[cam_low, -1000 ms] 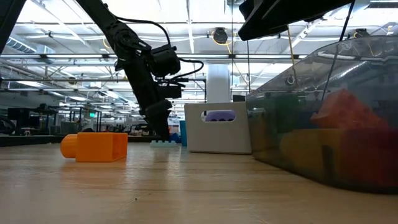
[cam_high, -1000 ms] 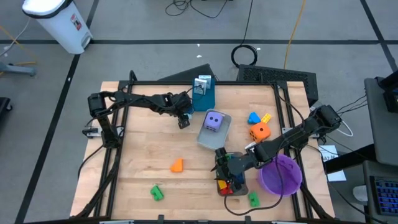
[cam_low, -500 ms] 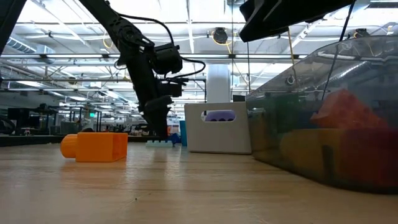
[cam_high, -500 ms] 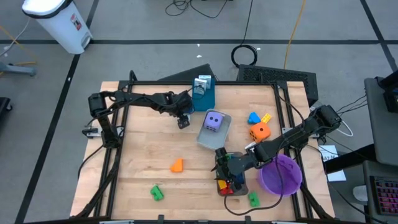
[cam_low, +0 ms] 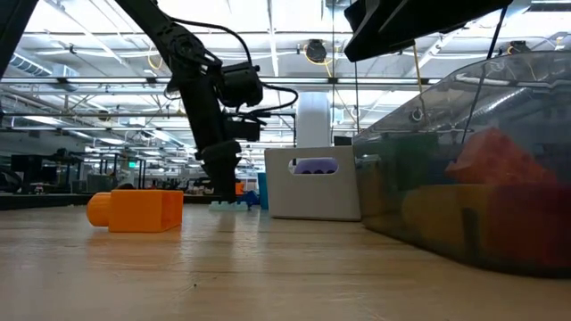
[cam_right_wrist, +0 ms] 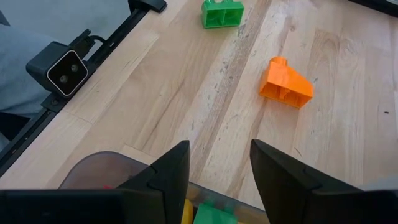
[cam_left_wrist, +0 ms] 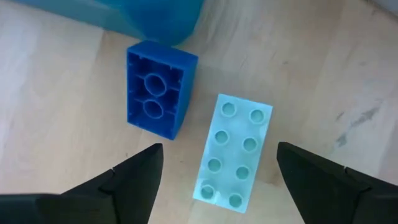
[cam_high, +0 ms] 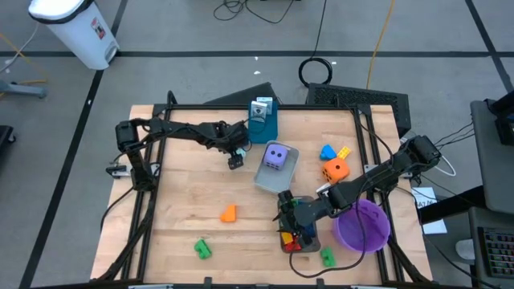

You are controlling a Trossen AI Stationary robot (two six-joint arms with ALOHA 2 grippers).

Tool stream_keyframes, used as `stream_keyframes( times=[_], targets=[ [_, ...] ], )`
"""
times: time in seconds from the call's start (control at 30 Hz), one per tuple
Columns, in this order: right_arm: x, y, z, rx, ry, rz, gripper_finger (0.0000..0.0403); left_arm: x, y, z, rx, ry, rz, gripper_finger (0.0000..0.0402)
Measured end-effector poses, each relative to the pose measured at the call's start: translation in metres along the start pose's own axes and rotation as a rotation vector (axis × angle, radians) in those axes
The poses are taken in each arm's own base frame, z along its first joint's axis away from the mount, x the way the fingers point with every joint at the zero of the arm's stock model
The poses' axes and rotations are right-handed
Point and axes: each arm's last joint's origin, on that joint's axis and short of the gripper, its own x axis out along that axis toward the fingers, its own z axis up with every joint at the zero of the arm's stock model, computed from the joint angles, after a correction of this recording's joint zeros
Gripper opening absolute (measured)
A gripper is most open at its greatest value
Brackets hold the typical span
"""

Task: Pick & Place Toys
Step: Put the light blue game piece into the black bin

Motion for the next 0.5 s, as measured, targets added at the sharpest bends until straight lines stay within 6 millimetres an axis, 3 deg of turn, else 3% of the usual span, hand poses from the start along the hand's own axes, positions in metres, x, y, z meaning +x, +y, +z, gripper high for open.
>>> stream_keyframes(
  times=[0.5],
  targets=[
    [0.0000, 0.0000, 0.0002, 0.000, 0.000, 0.000, 0.0160, 0.0107, -0.0015, -0.0048, 0.040, 0.060, -0.002, 0.0285]
  ],
)
